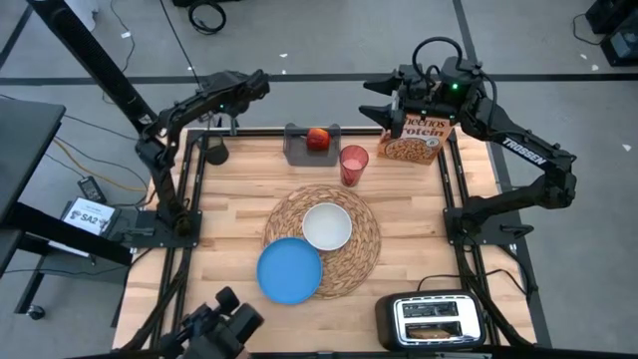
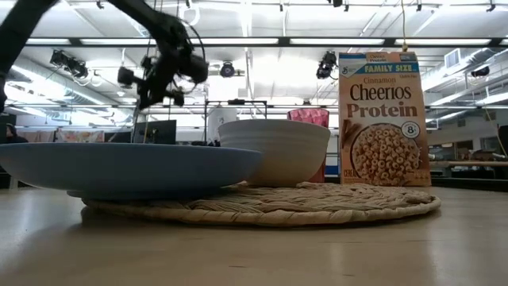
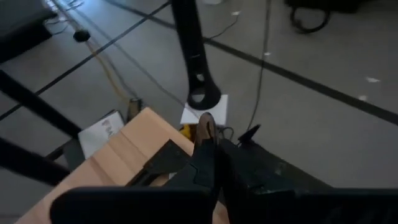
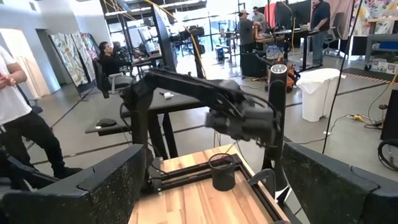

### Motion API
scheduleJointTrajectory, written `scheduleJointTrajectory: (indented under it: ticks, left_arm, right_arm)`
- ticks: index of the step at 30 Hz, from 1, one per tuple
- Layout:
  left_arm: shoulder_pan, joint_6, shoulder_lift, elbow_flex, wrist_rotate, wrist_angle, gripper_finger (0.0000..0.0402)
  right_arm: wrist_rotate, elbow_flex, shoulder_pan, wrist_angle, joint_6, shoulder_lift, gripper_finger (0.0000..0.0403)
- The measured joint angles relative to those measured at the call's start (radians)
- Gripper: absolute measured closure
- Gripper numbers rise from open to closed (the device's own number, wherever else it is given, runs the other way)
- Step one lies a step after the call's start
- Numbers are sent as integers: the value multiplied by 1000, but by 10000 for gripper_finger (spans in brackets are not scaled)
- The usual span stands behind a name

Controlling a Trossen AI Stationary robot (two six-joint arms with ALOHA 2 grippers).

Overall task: Arrange a breakfast setting
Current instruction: Put the black spoon on the brown tablemat to the right of the white bowl

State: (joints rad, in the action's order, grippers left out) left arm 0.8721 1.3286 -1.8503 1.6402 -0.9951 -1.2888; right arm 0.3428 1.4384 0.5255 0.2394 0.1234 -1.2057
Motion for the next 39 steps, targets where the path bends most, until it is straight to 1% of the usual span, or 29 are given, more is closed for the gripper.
scheduleJointTrajectory:
  ticks: [6, 8, 10, 14, 19, 21, 23, 27, 29, 31, 36, 39]
  left_arm:
    - [-84, -149, 155, 0, 4, 18, 383]
    - [-127, -245, 217, 0, 14, 74, 383]
    - [-177, -377, 279, 0, 39, 153, 383]
    - [-291, -630, 399, 0, 140, 337, 383]
    - [-427, -937, 521, 0, 348, 576, 383]
    - [-471, -1036, 563, 0, 459, 651, 383]
    - [-508, -1144, 597, 0, 611, 713, 383]
    - [-584, -1291, 648, 0, 1012, 814, 383]
    - [-618, -1314, 660, 0, 1206, 850, 384]
    - [-647, -1314, 670, 1, 1371, 885, 384]
    - [-732, -1377, 670, 1, 1702, 989, 385]
    - [-785, -1463, 661, 1, 1855, 1028, 387]
  right_arm:
    - [10, 0, -1, 12, -56, 0, 27]
    - [32, 0, -11, 10, -72, 0, 28]
    - [49, 0, -24, 11, -85, 0, 28]
    - [55, 0, -62, 11, -101, 0, 28]
    - [46, 0, -142, 23, -101, 0, 28]
    - [32, 0, -186, 38, -100, 0, 28]
    - [6, 0, -241, 52, -93, -6, 28]
    - [-22, 0, -367, 59, -32, -33, 28]
    - [-34, 0, -428, 33, 17, -47, 28]
    - [-34, 0, -481, -13, 80, -58, 29]
    - [-34, 1, -581, -147, 256, -79, 31]
    - [-34, 1, -620, -154, 408, -96, 31]
